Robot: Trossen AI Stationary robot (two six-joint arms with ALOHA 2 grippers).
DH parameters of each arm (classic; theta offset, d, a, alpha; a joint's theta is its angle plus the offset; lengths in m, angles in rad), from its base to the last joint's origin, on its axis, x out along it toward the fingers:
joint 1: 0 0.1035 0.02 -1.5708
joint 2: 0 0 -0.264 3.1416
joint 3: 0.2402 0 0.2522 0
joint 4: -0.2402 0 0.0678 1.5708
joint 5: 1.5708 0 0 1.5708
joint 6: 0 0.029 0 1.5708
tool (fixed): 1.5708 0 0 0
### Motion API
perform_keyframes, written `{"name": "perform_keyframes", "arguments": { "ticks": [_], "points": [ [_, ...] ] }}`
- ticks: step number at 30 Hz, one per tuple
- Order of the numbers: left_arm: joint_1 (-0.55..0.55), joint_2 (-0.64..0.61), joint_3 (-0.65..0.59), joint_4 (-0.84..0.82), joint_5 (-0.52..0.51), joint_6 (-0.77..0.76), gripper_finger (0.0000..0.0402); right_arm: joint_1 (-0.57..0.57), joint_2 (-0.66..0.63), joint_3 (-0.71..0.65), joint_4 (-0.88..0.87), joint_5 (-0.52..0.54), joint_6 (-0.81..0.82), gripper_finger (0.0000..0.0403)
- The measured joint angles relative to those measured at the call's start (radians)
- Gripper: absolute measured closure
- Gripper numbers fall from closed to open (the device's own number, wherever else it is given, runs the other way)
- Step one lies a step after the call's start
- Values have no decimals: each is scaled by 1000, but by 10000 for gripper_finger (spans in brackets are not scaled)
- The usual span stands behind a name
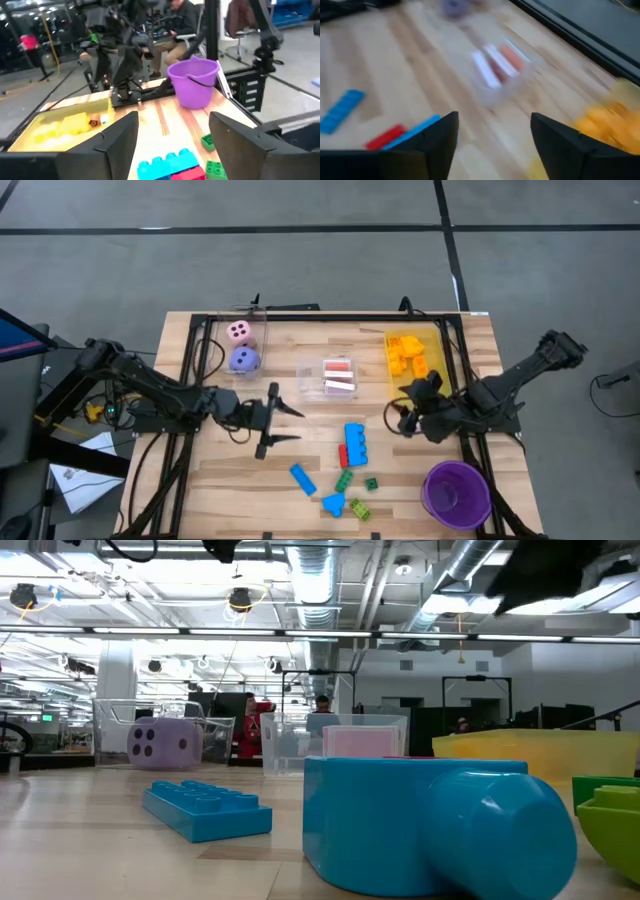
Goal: Pick & Place Toys
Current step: Put the blue game piece into the yellow bin
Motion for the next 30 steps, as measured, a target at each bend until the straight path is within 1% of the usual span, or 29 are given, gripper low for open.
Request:
{"name": "perform_keyframes", "arguments": {
  "ticks": [3,5,10,12,14,17,25,30],
  "points": [
    [-21,43,1,16,0,45,136,38,0,12,89,0,-95,143],
    [-32,81,1,21,0,48,118,62,0,19,135,-1,-138,134],
    [-45,159,4,29,8,56,88,109,0,23,211,-1,-211,130],
    [-39,181,17,31,53,20,83,122,0,23,218,-1,-216,130],
    [-39,211,18,19,104,-42,81,133,0,23,219,-1,-216,130],
    [-65,281,15,-23,136,-108,84,138,0,23,227,-1,-229,130],
    [-155,479,16,33,137,-136,99,137,0,23,241,-4,-242,130],
    [-168,576,16,88,127,-138,100,137,0,23,241,-5,-242,130]
  ]
}}
